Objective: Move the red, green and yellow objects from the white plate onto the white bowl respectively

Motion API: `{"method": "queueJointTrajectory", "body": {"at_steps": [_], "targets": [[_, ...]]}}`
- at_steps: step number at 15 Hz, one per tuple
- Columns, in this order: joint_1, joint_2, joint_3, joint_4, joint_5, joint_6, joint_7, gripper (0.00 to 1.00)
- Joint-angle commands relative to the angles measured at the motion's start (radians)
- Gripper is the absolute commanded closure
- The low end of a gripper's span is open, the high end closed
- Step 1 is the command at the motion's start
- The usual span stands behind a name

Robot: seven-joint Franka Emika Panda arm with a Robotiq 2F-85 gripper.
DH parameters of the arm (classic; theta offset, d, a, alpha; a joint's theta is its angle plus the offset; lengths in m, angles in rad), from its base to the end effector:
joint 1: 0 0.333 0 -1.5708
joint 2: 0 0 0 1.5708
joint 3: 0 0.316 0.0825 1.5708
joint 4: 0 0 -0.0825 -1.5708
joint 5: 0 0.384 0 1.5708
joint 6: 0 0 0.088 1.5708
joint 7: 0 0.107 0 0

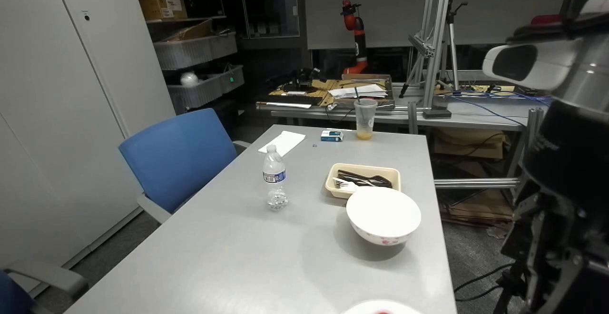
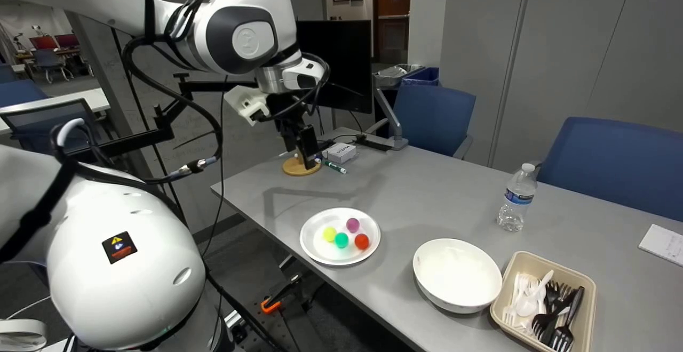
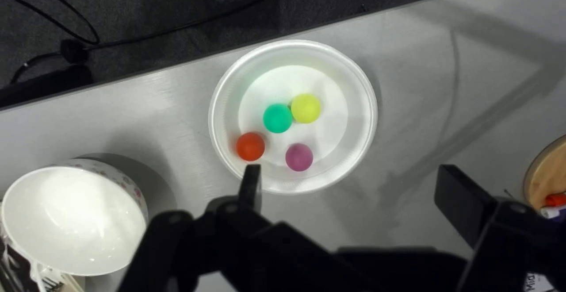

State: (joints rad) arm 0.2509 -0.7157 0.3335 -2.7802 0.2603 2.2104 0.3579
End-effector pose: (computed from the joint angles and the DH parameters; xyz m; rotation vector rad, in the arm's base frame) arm 0.2827 0.1866 0.4110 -3.0791 -0.0299 -0.1831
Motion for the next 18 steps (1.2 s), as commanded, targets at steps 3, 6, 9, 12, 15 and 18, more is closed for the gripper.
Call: {"method": "queueJointTrajectory", "body": {"at_steps": [3,6,9,12,15,18], "targets": [[-0.009,0.009,0.003,0.03,-0.011,-0.103,0.057,0.0],[0.002,0.006,-0.004,0.016,-0.004,-0.08,0.038,0.0],[0.002,0.007,-0.003,0.016,-0.004,-0.08,0.041,0.0],[0.001,0.007,-0.003,0.016,-0.004,-0.08,0.041,0.0],[0.008,0.015,-0.014,0.027,0.009,-0.132,0.041,0.0],[0.006,0.014,-0.013,0.027,0.023,-0.15,0.057,0.0]]}}
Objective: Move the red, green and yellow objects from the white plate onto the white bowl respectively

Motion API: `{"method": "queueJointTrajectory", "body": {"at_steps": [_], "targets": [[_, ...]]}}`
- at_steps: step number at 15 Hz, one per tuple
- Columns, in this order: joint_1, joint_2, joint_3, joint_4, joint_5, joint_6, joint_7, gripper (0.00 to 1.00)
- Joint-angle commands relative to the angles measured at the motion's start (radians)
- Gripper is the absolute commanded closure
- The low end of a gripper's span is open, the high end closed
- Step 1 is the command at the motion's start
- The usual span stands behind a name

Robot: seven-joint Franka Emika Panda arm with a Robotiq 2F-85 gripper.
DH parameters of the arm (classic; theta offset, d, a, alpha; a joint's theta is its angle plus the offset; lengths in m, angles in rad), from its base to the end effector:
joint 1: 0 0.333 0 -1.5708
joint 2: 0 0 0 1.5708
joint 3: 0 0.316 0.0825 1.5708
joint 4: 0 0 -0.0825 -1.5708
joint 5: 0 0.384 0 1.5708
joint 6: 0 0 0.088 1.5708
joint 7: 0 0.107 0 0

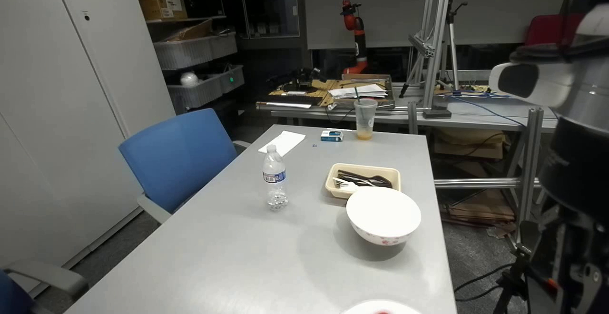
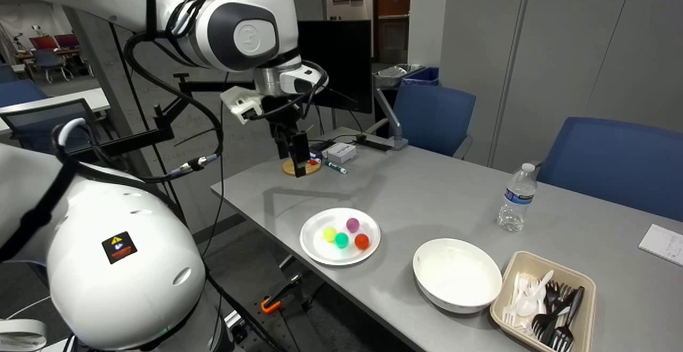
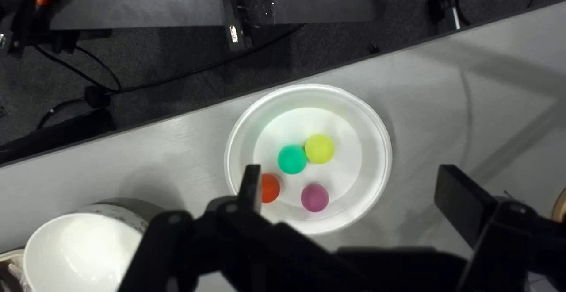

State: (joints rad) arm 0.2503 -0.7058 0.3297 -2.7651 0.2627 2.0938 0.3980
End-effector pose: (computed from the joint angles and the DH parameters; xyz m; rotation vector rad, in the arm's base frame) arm 0.2753 0.1845 0.4039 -3.1171 0.0336 -0.0179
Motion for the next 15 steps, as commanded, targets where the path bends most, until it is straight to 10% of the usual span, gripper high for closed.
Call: {"method": "queueJointTrajectory", "body": {"at_steps": [1,15], "targets": [[0.01,0.004,-0.012,0.009,0.029,-0.025,0.015,0.0],[-0.004,-0.001,0.001,0.001,0.006,-0.008,0.062,0.0]]}}
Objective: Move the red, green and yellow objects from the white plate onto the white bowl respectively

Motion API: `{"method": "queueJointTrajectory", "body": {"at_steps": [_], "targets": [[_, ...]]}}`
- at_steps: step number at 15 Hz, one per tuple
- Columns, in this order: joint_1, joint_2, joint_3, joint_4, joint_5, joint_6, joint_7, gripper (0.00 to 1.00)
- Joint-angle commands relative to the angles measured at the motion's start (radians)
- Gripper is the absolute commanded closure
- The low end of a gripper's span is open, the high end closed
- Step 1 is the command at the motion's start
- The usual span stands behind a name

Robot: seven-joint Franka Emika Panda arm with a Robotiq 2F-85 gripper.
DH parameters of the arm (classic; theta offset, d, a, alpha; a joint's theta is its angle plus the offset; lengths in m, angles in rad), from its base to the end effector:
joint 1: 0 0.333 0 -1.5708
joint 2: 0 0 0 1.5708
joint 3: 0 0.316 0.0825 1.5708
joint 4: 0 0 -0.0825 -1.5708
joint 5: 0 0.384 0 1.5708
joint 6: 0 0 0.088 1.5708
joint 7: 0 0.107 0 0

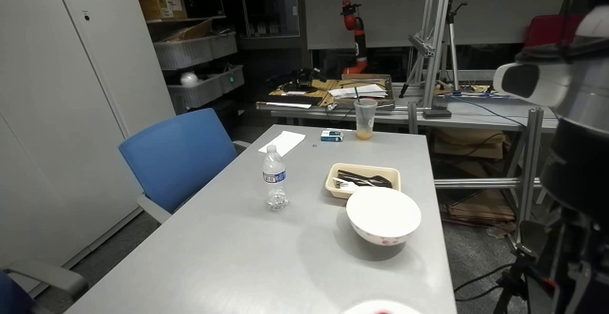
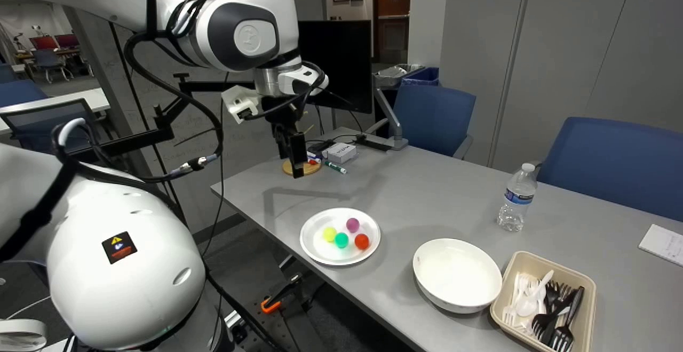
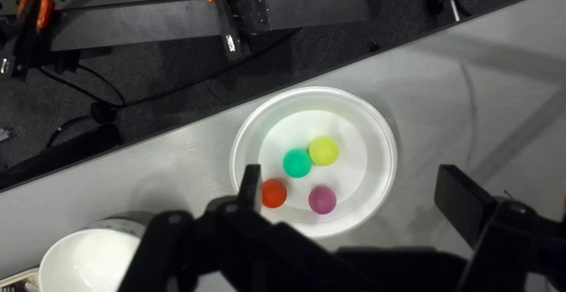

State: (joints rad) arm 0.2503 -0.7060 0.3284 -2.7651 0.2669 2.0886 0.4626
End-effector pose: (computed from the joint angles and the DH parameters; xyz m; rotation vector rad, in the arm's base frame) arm 0.2749 0.1841 0.4036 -3.1118 0.1388 -0.0069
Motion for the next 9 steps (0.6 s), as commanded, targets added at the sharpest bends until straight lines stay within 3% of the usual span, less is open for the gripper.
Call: {"method": "queueJointTrajectory", "body": {"at_steps": [1,9], "targets": [[-0.004,-0.001,0.003,0.001,0.002,-0.003,-0.002,0.0],[-0.043,0.156,0.031,-0.001,-0.022,0.147,0.04,0.0]]}}
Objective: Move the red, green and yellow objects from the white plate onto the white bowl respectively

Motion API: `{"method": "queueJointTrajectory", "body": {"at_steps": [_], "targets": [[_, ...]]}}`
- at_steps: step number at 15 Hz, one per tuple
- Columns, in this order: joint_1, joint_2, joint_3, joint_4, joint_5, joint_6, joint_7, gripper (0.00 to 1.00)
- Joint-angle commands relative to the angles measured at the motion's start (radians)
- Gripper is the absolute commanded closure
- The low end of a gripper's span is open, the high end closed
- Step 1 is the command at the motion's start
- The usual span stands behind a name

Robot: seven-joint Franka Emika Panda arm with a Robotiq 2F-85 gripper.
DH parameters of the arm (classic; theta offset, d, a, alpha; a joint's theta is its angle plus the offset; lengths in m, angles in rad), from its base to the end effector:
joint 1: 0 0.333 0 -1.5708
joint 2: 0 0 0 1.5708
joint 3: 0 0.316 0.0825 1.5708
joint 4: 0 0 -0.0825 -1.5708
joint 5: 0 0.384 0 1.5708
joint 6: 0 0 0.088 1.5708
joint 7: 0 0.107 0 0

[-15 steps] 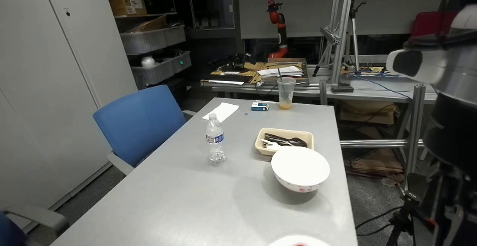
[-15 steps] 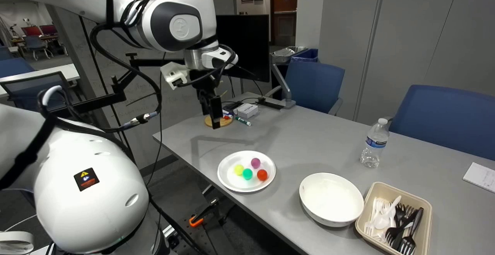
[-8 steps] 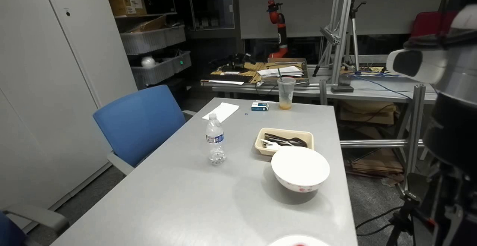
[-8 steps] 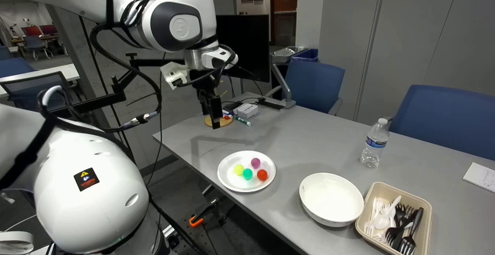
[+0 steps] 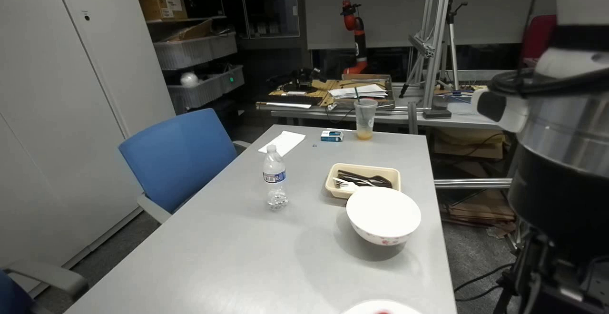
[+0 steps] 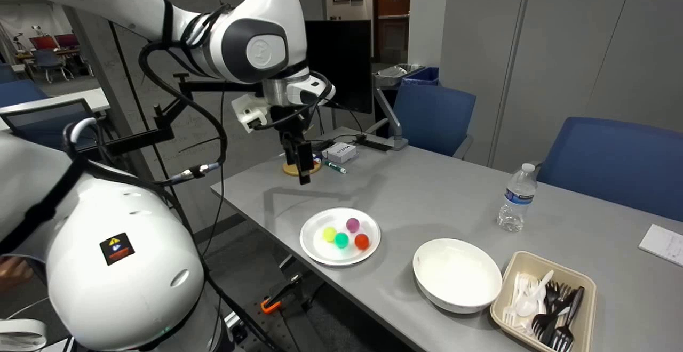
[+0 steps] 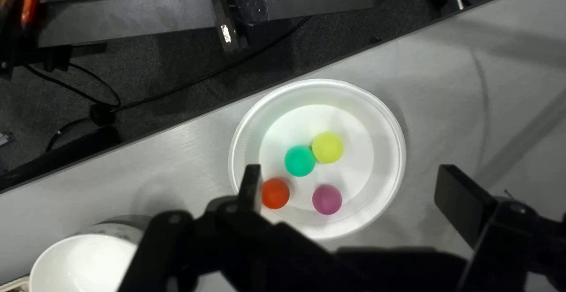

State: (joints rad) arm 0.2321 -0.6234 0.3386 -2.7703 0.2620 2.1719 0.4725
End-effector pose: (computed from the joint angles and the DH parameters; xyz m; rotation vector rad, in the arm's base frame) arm 0.2890 0.1846 0.3818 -3.1127 0.1707 -0.0010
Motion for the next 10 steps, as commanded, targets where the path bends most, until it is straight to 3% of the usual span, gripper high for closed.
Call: {"method": "queueJointTrajectory", "body": {"at_steps": [1,4,10], "targets": [[-0.027,0.099,0.019,0.01,-0.02,0.081,0.033,0.0],[-0.034,0.165,0.003,0.024,-0.021,0.114,0.045,0.0],[-0.016,0.159,-0.018,0.018,-0.01,0.092,0.026,0.0]]}}
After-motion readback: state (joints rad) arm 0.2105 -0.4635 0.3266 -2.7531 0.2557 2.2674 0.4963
